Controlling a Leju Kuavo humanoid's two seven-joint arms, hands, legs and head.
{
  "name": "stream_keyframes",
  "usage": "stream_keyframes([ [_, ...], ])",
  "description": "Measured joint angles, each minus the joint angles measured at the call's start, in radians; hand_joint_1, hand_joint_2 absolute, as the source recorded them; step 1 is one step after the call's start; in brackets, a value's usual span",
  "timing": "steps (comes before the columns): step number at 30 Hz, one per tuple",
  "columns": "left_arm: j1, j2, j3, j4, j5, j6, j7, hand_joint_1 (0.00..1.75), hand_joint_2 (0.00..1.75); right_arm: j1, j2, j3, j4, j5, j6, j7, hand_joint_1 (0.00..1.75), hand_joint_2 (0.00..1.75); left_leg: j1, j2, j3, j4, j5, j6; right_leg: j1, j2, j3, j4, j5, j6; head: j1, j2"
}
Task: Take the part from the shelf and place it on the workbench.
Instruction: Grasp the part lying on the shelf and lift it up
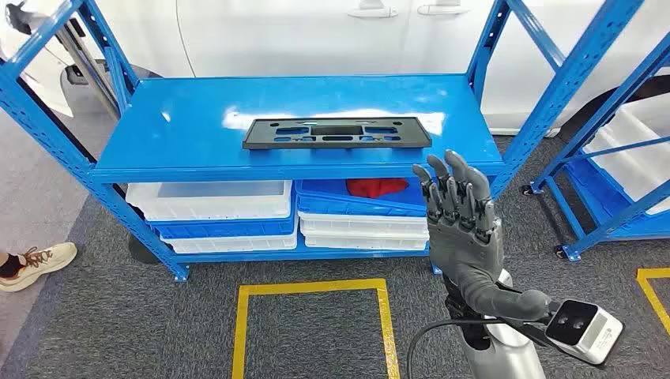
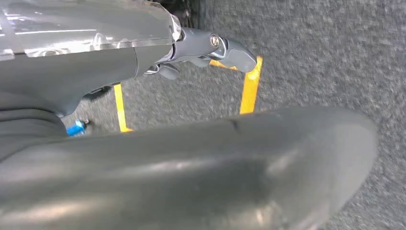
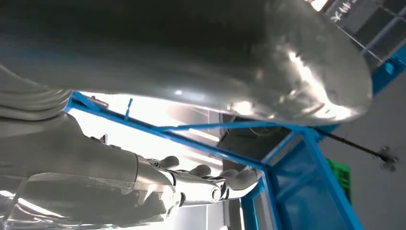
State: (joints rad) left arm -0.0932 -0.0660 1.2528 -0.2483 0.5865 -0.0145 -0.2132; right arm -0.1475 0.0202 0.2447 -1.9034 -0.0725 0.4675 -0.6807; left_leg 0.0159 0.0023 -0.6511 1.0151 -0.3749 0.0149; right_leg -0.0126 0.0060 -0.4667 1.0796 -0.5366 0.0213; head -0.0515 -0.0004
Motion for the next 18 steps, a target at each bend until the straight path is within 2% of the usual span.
stream_keyframes([
  [2, 0.0, 0.0, 0.001, 0.0, 0.0, 0.001, 0.0, 0.0, 0.0, 0.003, 0.0, 0.0, 0.0, 0.0, -0.003, 0.0, 0.0, 0.0, -0.001, 0.0, 0.009, -0.001, -0.009, 0.005, 0.0, 0.0, -0.048, 0.071, -0.011, 0.002, 0.0, 0.0],
  [3, 0.0, 0.0, 0.002, 0.0, 0.0, 0.001, -0.001, 0.0, 0.0, 0.007, 0.0, 0.0, 0.0, 0.001, -0.006, 0.0, 0.0, 0.0, -0.003, 0.0, 0.017, -0.001, -0.017, 0.01, 0.0, 0.0, -0.089, 0.128, -0.027, 0.004, 0.0, 0.0],
  [4, 0.0, 0.0, 0.002, 0.001, 0.0, 0.002, -0.001, 0.0, 0.0, 0.012, 0.0, 0.001, 0.002, 0.001, -0.011, 0.0, 0.0, 0.0, -0.004, -0.001, 0.026, -0.001, -0.026, 0.013, 0.0, -0.001, -0.134, 0.181, -0.06, 0.004, 0.0, 0.0],
  [5, 0.001, 0.0, 0.002, 0.001, 0.0, 0.002, -0.002, 0.0, 0.0, 0.018, 0.0, 0.001, 0.004, 0.001, -0.017, 0.0, 0.0, 0.0, -0.006, -0.003, 0.037, -0.001, -0.036, 0.014, 0.0, -0.001, -0.167, 0.21, -0.093, 0.004, 0.0, 0.0],
  [6, 0.001, 0.0, 0.002, 0.002, 0.0, 0.003, -0.002, 0.0, 0.0, 0.024, 0.0, 0.001, 0.008, 0.001, -0.024, 0.0, 0.0, 0.0, -0.007, -0.005, 0.051, -0.001, -0.047, 0.014, 0.0, -0.001, -0.19, 0.215, -0.115, 0.003, 0.0, 0.0],
  [7, 0.001, -0.001, 0.003, 0.002, 0.0, 0.003, -0.003, 0.0, 0.0, 0.03, 0.0, 0.001, 0.013, 0.0, -0.032, 0.0, 0.0, 0.0, -0.009, -0.008, 0.066, -0.001, -0.06, 0.015, 0.0, -0.001, -0.201, 0.194, -0.116, 0.001, 0.0, 0.0],
  [8, 0.001, -0.001, 0.003, 0.002, 0.0, 0.003, -0.004, 0.0, 0.0, 0.035, 0.0, 0.001, 0.018, -0.001, -0.039, 0.0, 0.0, 0.0, -0.011, -0.01, 0.082, -0.001, -0.071, 0.014, 0.001, 0.0, -0.199, 0.148, -0.086, -0.003, 0.0, 0.0],
  [10, 0.001, -0.004, 0.004, 0.003, 0.0, 0.004, -0.006, 0.0, 0.0, 0.041, -0.001, 0.001, 0.036, -0.012, -0.055, 0.008, 0.0, 0.0, -0.015, -0.011, 0.106, 0.0, -0.093, 0.011, 0.007, 0.0, -0.186, 0.028, 0.033, -0.016, 0.0, 0.0],
  [11, 0.0, -0.006, 0.006, 0.004, 0.0, 0.005, -0.007, 0.0, 0.0, 0.044, -0.001, 0.001, 0.049, -0.022, -0.068, 0.02, 0.0, 0.0, -0.018, -0.012, 0.113, 0.002, -0.103, 0.007, 0.011, 0.001, -0.182, -0.015, 0.083, -0.022, 0.0, 0.0],
  [12, 0.0, -0.008, 0.008, 0.005, 0.0, 0.005, -0.009, 0.0, 0.0, 0.047, -0.001, 0.001, 0.064, -0.038, -0.084, 0.038, 0.0, 0.0, -0.019, -0.013, 0.119, 0.004, -0.11, 0.002, 0.014, 0.002, -0.18, -0.041, 0.115, -0.027, 0.0, 0.0],
  [15, -0.002, -0.008, 0.011, 0.006, 0.0, 0.006, -0.015, 0.0, 0.0, 0.045, 0.0, 0.001, 0.121, -0.106, -0.138, 0.107, 0.0, 0.0, -0.021, -0.015, 0.129, 0.028, -0.115, -0.014, 0.01, 0.005, -0.156, -0.059, 0.12, -0.04, 0.0, 0.0],
  [16, -0.003, -0.008, 0.012, 0.006, 0.0, 0.007, -0.017, 0.0, 0.0, 0.043, 0.001, 0.001, 0.14, -0.126, -0.149, 0.123, 0.0, 0.0, -0.02, -0.014, 0.117, 0.056, -0.12, -0.019, 0.008, 0.005, -0.144, -0.064, 0.116, -0.045, 0.0, 0.0],
  [18, -0.005, -0.01, 0.012, 0.006, 0.0, 0.007, -0.018, 0.0, 0.0, 0.042, 0.002, 0.0, 0.169, -0.144, -0.158, 0.138, 0.0, 0.0, -0.016, -0.011, 0.061, 0.158, -0.158, -0.028, 0.006, 0.004, -0.126, -0.069, 0.105, -0.052, 0.0, 0.0],
])
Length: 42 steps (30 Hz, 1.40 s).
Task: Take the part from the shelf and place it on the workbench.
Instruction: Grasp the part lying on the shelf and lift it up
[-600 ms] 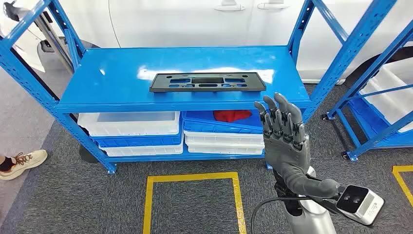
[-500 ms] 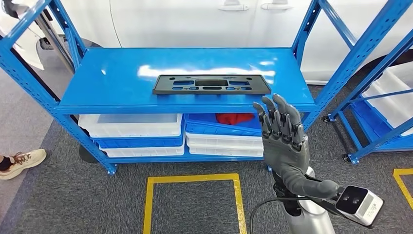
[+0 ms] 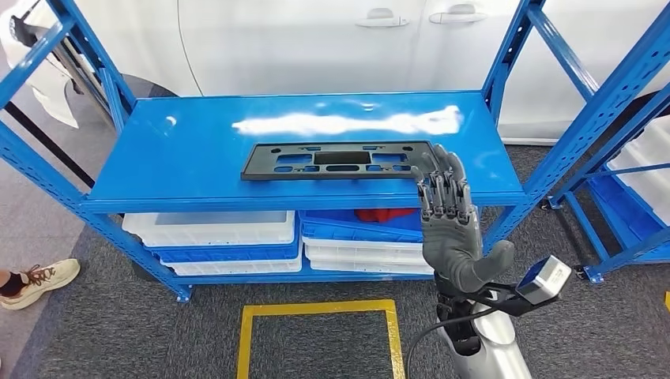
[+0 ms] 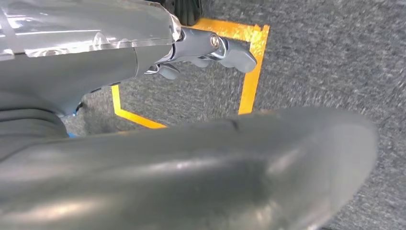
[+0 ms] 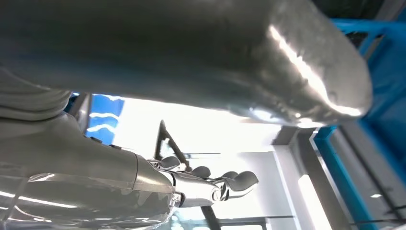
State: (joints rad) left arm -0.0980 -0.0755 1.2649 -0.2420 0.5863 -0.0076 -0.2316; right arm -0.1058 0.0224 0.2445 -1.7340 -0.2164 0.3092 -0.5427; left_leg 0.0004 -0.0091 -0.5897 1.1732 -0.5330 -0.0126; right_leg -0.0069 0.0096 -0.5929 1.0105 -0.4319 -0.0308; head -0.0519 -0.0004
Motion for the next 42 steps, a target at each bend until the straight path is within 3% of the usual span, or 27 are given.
stream_keyframes([
  [2, 0.001, 0.0, 0.001, 0.0, 0.0, 0.0, -0.001, 0.0, 0.0, 0.0, 0.0, 0.0, 0.02, -0.003, -0.004, 0.005, 0.0, 0.0, 0.005, 0.001, -0.076, 0.111, -0.055, -0.01, 0.0, 0.0, 0.011, 0.0, -0.013, -0.002, 0.0, 0.0],
  [3, 0.003, 0.0, 0.003, 0.0, 0.0, 0.0, -0.001, 0.0, 0.0, 0.001, 0.0, 0.0, 0.029, -0.003, -0.005, 0.005, 0.0, 0.0, 0.007, 0.001, -0.099, 0.134, -0.064, -0.013, 0.0, 0.001, 0.019, 0.0, -0.021, -0.001, 0.0, 0.0],
  [4, 0.004, 0.0, 0.004, 0.0, 0.0, 0.0, -0.001, 0.0, 0.0, 0.001, 0.0, 0.0, 0.037, -0.004, -0.005, 0.006, 0.0, 0.0, 0.008, 0.001, -0.106, 0.12, -0.048, -0.014, 0.0, 0.002, 0.029, 0.0, -0.029, 0.0, 0.0, 0.0],
  [5, 0.005, 0.0, 0.005, 0.0, 0.0, 0.0, -0.001, 0.0, 0.0, 0.001, 0.0, 0.0, 0.043, -0.004, -0.006, 0.006, 0.0, 0.0, 0.009, 0.002, -0.095, 0.072, -0.011, -0.012, 0.0, 0.002, 0.042, 0.0, -0.038, 0.002, 0.0, 0.0],
  [7, 0.006, 0.001, 0.008, 0.0, 0.0, 0.001, -0.001, 0.0, 0.0, 0.001, 0.002, -0.001, 0.052, -0.007, -0.033, 0.015, 0.0, 0.0, 0.009, 0.004, -0.054, -0.067, 0.081, -0.005, 0.0, 0.002, 0.065, 0.0, -0.057, 0.008, 0.0, 0.0],
  [8, 0.006, 0.001, 0.009, 0.0, 0.0, 0.002, -0.002, 0.0, 0.0, 0.001, 0.005, -0.002, 0.056, -0.009, -0.061, 0.026, 0.0, 0.0, 0.007, 0.005, -0.039, -0.117, 0.105, 0.0, 0.001, 0.002, 0.07, 0.0, -0.064, 0.013, 0.0, 0.0],
  [9, 0.006, 0.001, 0.011, 0.0, 0.0, 0.004, -0.002, 0.0, 0.0, 0.003, 0.011, -0.003, 0.059, -0.012, -0.103, 0.041, 0.0, 0.0, 0.004, 0.007, -0.033, -0.145, 0.117, 0.005, 0.002, 0.003, 0.072, -0.001, -0.069, 0.018, 0.0, 0.0],
  [12, 0.008, 0.0, 0.015, 0.0, 0.001, 0.01, -0.001, 0.0, 0.0, 0.009, 0.03, 0.001, 0.058, -0.001, -0.24, 0.057, 0.0, 0.0, 0.003, 0.007, -0.02, -0.162, 0.114, 0.025, 0.002, 0.002, 0.076, 0.008, -0.075, 0.035, 0.0, 0.0],
  [14, 0.008, 0.0, 0.015, 0.0, 0.001, 0.013, 0.0, 0.0, 0.0, 0.007, 0.033, 0.016, 0.052, 0.029, -0.292, 0.039, 0.0, 0.0, 0.005, 0.006, -0.002, -0.169, 0.108, 0.035, 0.0, 0.0, 0.05, 0.07, -0.087, 0.045, 0.0, 0.0],
  [17, 0.005, 0.001, 0.015, 0.0, 0.0, 0.012, 0.001, 0.0, 0.0, 0.005, 0.028, 0.043, 0.049, 0.139, -0.373, -0.002, 0.0, 0.0, 0.004, 0.006, 0.018, -0.171, 0.09, 0.045, -0.003, -0.002, -0.066, 0.249, -0.154, 0.053, 0.0, 0.0],
  [18, 0.005, 0.0, 0.015, 0.0, 0.0, 0.012, 0.001, 0.0, 0.0, 0.005, 0.025, 0.054, 0.049, 0.218, -0.427, -0.013, 0.0, 0.0, 0.003, 0.006, 0.027, -0.171, 0.082, 0.045, -0.004, -0.002, -0.096, 0.282, -0.165, 0.054, 0.0, 0.0],
  [19, 0.006, 0.0, 0.015, 0.0, 0.0, 0.01, 0.001, 0.0, 0.0, 0.006, 0.021, 0.067, 0.05, 0.31, -0.488, -0.019, 0.0, 0.0, 0.003, 0.005, 0.037, -0.171, 0.074, 0.045, -0.004, -0.002, -0.11, 0.28, -0.156, 0.054, 0.0, 0.0],
  [20, 0.007, 0.0, 0.015, 0.0, 0.0, 0.009, 0.001, 0.0, 0.0, 0.005, 0.016, 0.082, 0.051, 0.416, -0.557, -0.019, 0.0, 0.0, 0.002, 0.004, 0.05, -0.171, 0.065, 0.044, -0.005, -0.003, -0.106, 0.244, -0.126, 0.053, 0.0, 0.0],
  [22, 0.006, 0.0, 0.015, 0.0, 0.0, 0.003, 0.002, 0.0, 0.0, 0.004, 0.005, 0.111, 0.059, 0.604, -0.67, -0.007, 0.0, 0.0, 0.002, 0.003, 0.075, -0.17, 0.046, 0.038, -0.003, -0.003, -0.068, 0.115, -0.036, 0.046, 0.0, 0.0],
  [24, 0.004, 0.0, 0.014, 0.0, 0.0, -0.002, 0.004, 0.0, 0.0, -0.002, -0.001, 0.14, 0.08, 0.734, -0.739, 0.011, 0.0, 0.87, 0.001, 0.002, 0.087, -0.169, 0.029, 0.027, 0.002, -0.003, -0.043, 0.033, -0.001, 0.034, 0.0, 0.0],
  [26, 0.002, 0.0, 0.014, 0.0, 0.0, -0.004, 0.007, 0.0, 0.0, -0.016, -0.002, 0.169, 0.116, 0.797, -0.763, 0.024, 0.0, 1.75, 0.0, 0.003, 0.095, -0.165, 0.022, 0.014, 0.006, -0.003, -0.037, 0.022, -0.004, 0.023, 0.001, 0.0],
  [29, -0.003, 0.0, 0.013, 0.001, 0.0, 0.0, 0.008, 0.0, 0.0, -0.058, -0.003, 0.208, 0.191, 0.817, -0.755, 0.026, 0.0, 1.75, 0.003, 0.004, 0.09, -0.126, 0.002, -0.003, 0.001, -0.002, -0.013, 0.01, 0.002, 0.007, 0.0, 0.0],
  [30, -0.005, -0.001, 0.013, 0.001, 0.0, 0.002, 0.008, 0.0, 0.0, -0.075, -0.003, 0.219, 0.222, 0.827, -0.756, 0.025, 0.0, 1.75, 0.005, 0.004, 0.066, -0.082, -0.019, -0.008, 0.0, -0.002, -0.007, 0.007, 0.0, 0.003, 0.0, 0.0],
  [32, -0.006, -0.001, 0.013, 0.001, 0.0, 0.004, 0.008, 0.0, 0.0, -0.103, -0.004, 0.238, 0.288, 0.872, -0.771, 0.029, 0.0, 1.75, 0.008, 0.004, -0.011, 0.04, -0.068, -0.017, 0.001, -0.002, -0.002, 0.006, -0.007, -0.002, 0.0, 0.0],
  [33, -0.004, -0.001, 0.013, 0.001, 0.0, 0.004, 0.008, 0.0, 0.0, -0.114, -0.006, 0.247, 0.323, 0.906, -0.781, 0.035, 0.0, 1.75, 0.009, 0.004, -0.048, 0.088, -0.081, -0.02, 0.002, -0.002, 0.0, 0.007, -0.011, -0.003, 0.0, 0.0],
  [34, -0.003, -0.001, 0.013, 0.001, 0.0, 0.003, 0.008, 0.0, 0.0, -0.122, -0.008, 0.254, 0.356, 0.941, -0.792, 0.042, 0.0, 1.75, 0.01, 0.004, -0.071, 0.104, -0.075, -0.02, 0.002, -0.002, 0.005, 0.007, -0.016, -0.003, 0.0, 0.0],
  [35, -0.001, -0.001, 0.013, 0.001, 0.0, 0.003, 0.008, 0.0, 0.0, -0.129, -0.01, 0.261, 0.387, 0.977, -0.803, 0.05, 0.0, 1.75, 0.01, 0.004, -0.075, 0.083, -0.047, -0.02, 0.002, -0.002, 0.011, 0.007, -0.021, -0.002, 0.0, 0.0],
  [37, 0.0, 0.001, 0.013, 0.001, 0.0, 0.002, 0.007, 0.0, 0.0, -0.147, -0.014, 0.277, 0.44, 1.053, -0.83, 0.069, 0.0, 1.75, 0.01, 0.004, -0.04, -0.042, 0.046, -0.016, 0.002, -0.002, 0.027, 0.008, -0.033, 0.002, 0.0, 0.0],
  [38, 0.0, 0.001, 0.012, 0.001, 0.0, 0.001, 0.007, 0.0, 0.0, -0.157, -0.015, 0.286, 0.466, 1.097, -0.845, 0.083, 0.0, 1.75, 0.008, 0.005, -0.023, -0.101, 0.072, -0.012, 0.002, -0.002, 0.033, 0.009, -0.037, 0.005, 0.0, 0.0],
  [39, -0.001, 0.002, 0.012, 0.001, 0.0, 0.0, 0.007, 0.0, 0.0, -0.169, -0.016, 0.298, 0.493, 1.142, -0.861, 0.1, 0.0, 1.75, 0.005, 0.006, -0.01, -0.139, 0.086, -0.005, 0.003, -0.001, 0.035, 0.009, -0.041, 0.009, 0.0, 0.0],
  [42, -0.001, 0.004, 0.007, 0.001, 0.0, -0.004, 0.004, 0.0, 0.0, -0.195, -0.017, 0.331, 0.568, 1.261, -0.907, 0.148, 0.0, 1.75, 0.001, 0.006, -0.003, -0.155, 0.093, 0.017, 0.006, 0.0, 0.038, 0.006, -0.049, 0.027, 0.0, 0.0],
])
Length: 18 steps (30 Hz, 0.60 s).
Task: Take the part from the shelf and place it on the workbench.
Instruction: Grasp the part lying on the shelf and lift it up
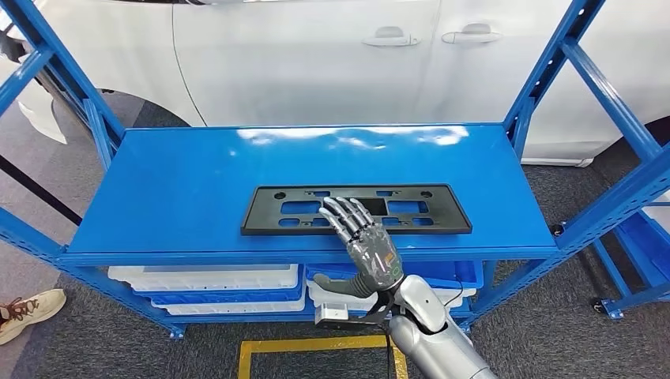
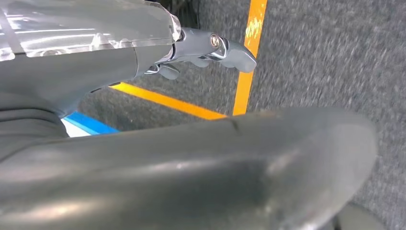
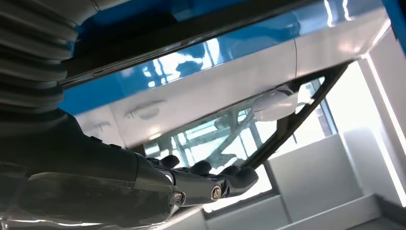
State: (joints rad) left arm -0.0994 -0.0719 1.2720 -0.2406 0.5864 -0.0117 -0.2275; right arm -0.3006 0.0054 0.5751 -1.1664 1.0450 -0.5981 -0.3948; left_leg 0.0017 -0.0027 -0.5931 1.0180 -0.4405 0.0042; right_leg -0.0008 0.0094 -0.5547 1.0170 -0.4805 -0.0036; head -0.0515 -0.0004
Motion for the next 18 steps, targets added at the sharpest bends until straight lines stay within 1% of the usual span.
stream_keyframes([
  [1, 0.0, 0.0, -0.002, 0.0, 0.0, -0.001, -0.001, 0.0, 0.0, -0.008, 0.0, 0.01, 0.023, 0.03, -0.016, 0.012, 0.0, 1.75, 0.002, 0.0, 0.003, -0.006, 0.007, 0.005, 0.0, -0.001, 0.001, 0.003, -0.006, 0.006, 0.0, 0.0],
  [2, -0.001, 0.0, -0.003, 0.0, 0.0, -0.001, -0.002, 0.0, 0.0, -0.02, 0.0, 0.019, 0.047, 0.057, -0.033, 0.025, 0.0, 1.75, 0.005, 0.0, 0.007, -0.011, 0.009, 0.01, 0.0, -0.001, -0.006, 0.02, -0.02, 0.01, 0.0, 0.0],
  [3, -0.003, 0.0, -0.004, 0.0, 0.0, -0.001, -0.003, 0.0, 0.0, -0.033, 0.001, 0.029, 0.073, 0.082, -0.05, 0.039, 0.0, 1.75, 0.008, 0.001, 0.01, -0.016, 0.011, 0.014, -0.001, -0.002, -0.024, 0.059, -0.043, 0.015, 0.0, 0.0],
  [4, -0.004, 0.0, -0.006, 0.0, 0.0, -0.001, -0.004, 0.0, 0.0, -0.046, 0.001, 0.037, 0.1, 0.108, -0.064, 0.054, 0.0, 1.75, 0.008, 0.001, 0.011, -0.018, 0.011, 0.017, -0.004, -0.003, -0.054, 0.119, -0.073, 0.019, 0.0, 0.0],
  [5, -0.005, 0.0, -0.007, 0.0, 0.0, -0.001, -0.005, 0.0, 0.0, -0.057, 0.001, 0.045, 0.127, 0.136, -0.076, 0.07, 0.0, 1.75, 0.008, 0.001, 0.012, -0.018, 0.01, 0.019, -0.005, -0.004, -0.091, 0.189, -0.102, 0.022, 0.0, 0.0],
  [6, -0.004, 0.0, -0.007, 0.0, 0.0, 0.0, -0.005, 0.0, 0.0, -0.064, 0.002, 0.05, 0.152, 0.163, -0.083, 0.083, 0.0, 1.75, 0.008, 0.001, 0.013, -0.018, 0.008, 0.021, -0.006, -0.004, -0.125, 0.248, -0.119, 0.024, 0.0, 0.0],
  [7, -0.004, 0.0, -0.008, 0.0, 0.0, 0.001, -0.006, 0.0, 0.0, -0.069, 0.003, 0.053, 0.173, 0.188, -0.087, 0.093, 0.0, 1.75, 0.007, 0.0, 0.015, -0.017, 0.005, 0.022, -0.006, -0.004, -0.146, 0.278, -0.117, 0.025, 0.0, 0.0],
  [8, -0.003, 0.0, -0.008, 0.0, 0.0, 0.002, -0.006, 0.0, 0.0, -0.074, 0.005, 0.054, 0.19, 0.212, -0.089, 0.1, 0.0, 1.75, 0.007, -0.001, 0.018, -0.016, 0.002, 0.021, -0.006, -0.004, -0.149, 0.27, -0.096, 0.025, 0.0, 0.0],
  [9, -0.003, 0.0, -0.008, 0.0, 0.0, 0.004, -0.006, 0.0, 0.0, -0.079, 0.009, 0.054, 0.204, 0.235, -0.089, 0.106, 0.0, 1.75, 0.007, -0.002, 0.022, -0.015, -0.001, 0.02, -0.006, -0.004, -0.132, 0.223, -0.057, 0.023, 0.0, 0.0],
  [10, -0.002, 0.0, -0.008, 0.0, 0.0, 0.005, -0.006, 0.0, 0.0, -0.085, 0.012, 0.053, 0.213, 0.257, -0.089, 0.112, 0.0, 1.75, 0.007, -0.003, 0.027, -0.014, -0.006, 0.019, -0.006, -0.004, -0.104, 0.155, -0.014, 0.019, 0.0, 0.0],
  [11, -0.003, 0.0, -0.008, 0.0, 0.0, 0.007, -0.006, 0.0, 0.0, -0.091, 0.015, 0.052, 0.221, 0.28, -0.09, 0.118, 0.0, 1.75, 0.005, -0.004, 0.03, -0.012, -0.01, 0.016, -0.004, -0.004, -0.077, 0.09, 0.017, 0.014, 0.0, 0.0],
  [12, -0.003, 0.0, -0.008, 0.0, 0.0, 0.008, -0.005, 0.0, 0.0, -0.095, 0.019, 0.049, 0.227, 0.3, -0.091, 0.124, 0.0, 1.75, 0.003, -0.004, 0.031, -0.01, -0.014, 0.012, -0.002, -0.003, -0.056, 0.04, 0.036, 0.009, 0.0, 0.0],
  [13, -0.003, 0.0, -0.008, 0.0, 0.0, 0.009, -0.005, 0.0, 0.0, -0.098, 0.022, 0.046, 0.231, 0.317, -0.092, 0.128, 0.0, 1.75, 0.002, -0.004, 0.03, -0.009, -0.016, 0.008, -0.001, -0.003, -0.047, 0.015, 0.041, 0.005, 0.0, 0.0],
  [14, -0.003, -0.001, -0.008, 0.0, 0.0, 0.01, -0.005, 0.0, 0.0, -0.099, 0.026, 0.041, 0.234, 0.331, -0.093, 0.13, 0.0, 1.75, 0.0, -0.004, 0.029, -0.009, -0.017, 0.003, 0.001, -0.002, -0.045, 0.006, 0.037, 0.001, 0.0, 0.0],
  [16, -0.003, 0.0, -0.008, 0.0, 0.0, 0.012, -0.005, 0.0, 0.0, -0.1, 0.036, 0.029, 0.236, 0.346, -0.094, 0.131, 0.0, 1.75, 0.001, -0.004, 0.031, -0.008, -0.021, -0.008, -0.002, 0.0, -0.042, -0.001, 0.038, -0.008, 0.0, 0.0],
  [17, -0.003, 0.0, -0.008, 0.0, 0.0, 0.012, -0.005, 0.0, 0.0, -0.102, 0.042, 0.024, 0.237, 0.35, -0.094, 0.13, 0.0, 1.75, 0.001, -0.003, 0.027, 0.004, -0.032, -0.013, -0.004, 0.0, -0.039, -0.006, 0.038, -0.013, 0.0, 0.0],
  [18, -0.003, -0.001, -0.008, 0.0, 0.0, 0.012, -0.006, 0.0, 0.0, -0.104, 0.049, 0.02, 0.238, 0.352, -0.095, 0.13, 0.0, 1.75, 0.003, -0.003, 0.014, 0.036, -0.052, -0.018, -0.007, 0.0, -0.035, -0.01, 0.039, -0.018, 0.0, 0.0],
])
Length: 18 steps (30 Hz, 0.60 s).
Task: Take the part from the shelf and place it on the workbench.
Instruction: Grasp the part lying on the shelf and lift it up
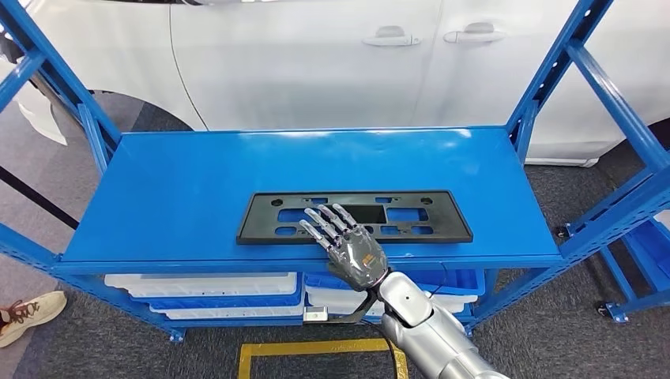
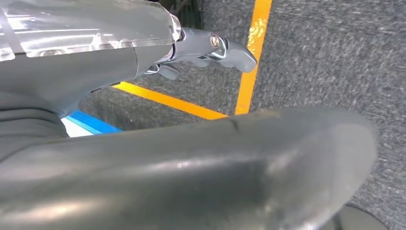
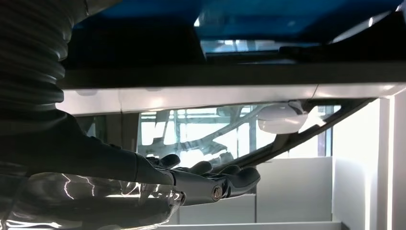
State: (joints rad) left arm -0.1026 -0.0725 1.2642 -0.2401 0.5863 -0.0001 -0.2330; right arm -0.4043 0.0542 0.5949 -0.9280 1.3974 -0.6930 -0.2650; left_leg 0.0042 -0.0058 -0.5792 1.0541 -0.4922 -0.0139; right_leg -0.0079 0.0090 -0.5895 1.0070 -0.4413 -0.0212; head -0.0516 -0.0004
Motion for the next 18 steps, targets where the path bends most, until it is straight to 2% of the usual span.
stream_keyframes([
  [3, 0.001, 0.0, 0.0, 0.0, 0.0, -0.003, -0.001, 0.0, 0.0, -0.005, 0.019, -0.01, 0.008, 0.002, -0.001, -0.005, 0.0, 1.75, 0.006, 0.0, -0.09, 0.187, -0.085, -0.012, -0.001, -0.002, 0.005, -0.003, -0.002, -0.007, 0.0, 0.0],
  [4, 0.001, 0.0, 0.0, 0.0, 0.0, -0.003, -0.002, 0.0, 0.0, -0.004, 0.024, -0.013, 0.012, 0.002, -0.001, -0.006, 0.0, 1.75, 0.007, 0.001, -0.114, 0.231, -0.094, -0.014, -0.001, -0.002, 0.006, -0.002, -0.003, -0.008, 0.0, 0.0],
  [5, 0.002, 0.0, 0.0, 0.0, 0.0, -0.004, -0.002, 0.0, 0.0, -0.005, 0.029, -0.017, 0.016, 0.003, -0.001, -0.006, 0.0, 1.75, 0.008, 0.001, -0.121, 0.239, -0.084, -0.015, -0.001, -0.002, 0.008, -0.002, -0.004, -0.007, 0.0, 0.0],
  [6, 0.002, 0.0, -0.001, 0.0, 0.0, -0.005, -0.002, 0.0, 0.0, -0.005, 0.034, -0.02, 0.02, 0.004, -0.001, -0.006, 0.0, 1.75, 0.009, 0.001, -0.11, 0.208, -0.055, -0.015, -0.001, -0.001, 0.01, -0.001, -0.005, -0.006, 0.0, 0.0],
  [8, 0.001, 0.0, -0.002, 0.0, 0.0, -0.007, -0.004, 0.0, 0.0, -0.008, 0.045, -0.027, 0.027, 0.012, -0.001, -0.001, 0.0, 1.75, 0.01, 0.001, -0.045, 0.069, 0.017, -0.011, 0.0, 0.0, 0.016, 0.0, -0.01, -0.001, 0.0, 0.0],
  [9, 0.0, 0.0, -0.003, 0.0, 0.0, -0.008, -0.005, 0.0, 0.0, -0.011, 0.051, -0.031, 0.03, 0.018, -0.001, 0.003, 0.0, 1.75, 0.008, 0.001, -0.017, 0.008, 0.04, -0.007, 0.001, 0.001, 0.016, 0.002, -0.012, 0.003, 0.0, 0.0],
  [10, -0.002, 0.0, -0.003, 0.0, 0.0, -0.009, -0.005, 0.0, 0.0, -0.015, 0.056, -0.035, 0.034, 0.023, -0.001, 0.008, 0.0, 1.75, 0.006, 0.001, 0.0, -0.03, 0.05, -0.002, 0.003, 0.001, 0.015, 0.004, -0.012, 0.008, 0.0, 0.0],
  [13, -0.002, 0.0, -0.004, 0.0, 0.0, -0.01, -0.006, 0.0, 0.0, -0.025, 0.065, -0.046, 0.045, 0.032, -0.001, 0.019, 0.0, 1.75, 0.002, 0.0, 0.002, -0.045, 0.05, 0.015, 0.004, 0.002, 0.012, 0.004, -0.012, 0.024, 0.0, 0.0],
  [15, -0.002, 0.0, -0.005, 0.0, 0.0, -0.011, -0.007, 0.0, 0.0, -0.031, 0.068, -0.052, 0.051, 0.035, -0.002, 0.022, 0.0, 1.75, 0.005, 0.001, 0.004, -0.051, 0.055, 0.027, 0.002, 0.0, 0.002, 0.031, -0.034, 0.034, 0.0, 0.0],
  [16, -0.002, 0.0, -0.005, 0.0, 0.0, -0.011, -0.007, 0.0, 0.0, -0.034, 0.069, -0.054, 0.054, 0.037, -0.002, 0.025, 0.0, 1.75, 0.007, 0.002, 0.005, -0.053, 0.057, 0.032, 0.002, -0.001, -0.017, 0.073, -0.06, 0.037, 0.0, 0.0],
  [18, -0.003, 0.0, -0.006, 0.0, 0.0, -0.011, -0.008, 0.0, 0.0, -0.041, 0.069, -0.059, 0.068, 0.048, -0.002, 0.043, 0.0, 1.75, 0.005, 0.003, 0.003, -0.053, 0.057, 0.037, 0.001, -0.003, -0.077, 0.202, -0.124, 0.041, 0.0, 0.0],
])
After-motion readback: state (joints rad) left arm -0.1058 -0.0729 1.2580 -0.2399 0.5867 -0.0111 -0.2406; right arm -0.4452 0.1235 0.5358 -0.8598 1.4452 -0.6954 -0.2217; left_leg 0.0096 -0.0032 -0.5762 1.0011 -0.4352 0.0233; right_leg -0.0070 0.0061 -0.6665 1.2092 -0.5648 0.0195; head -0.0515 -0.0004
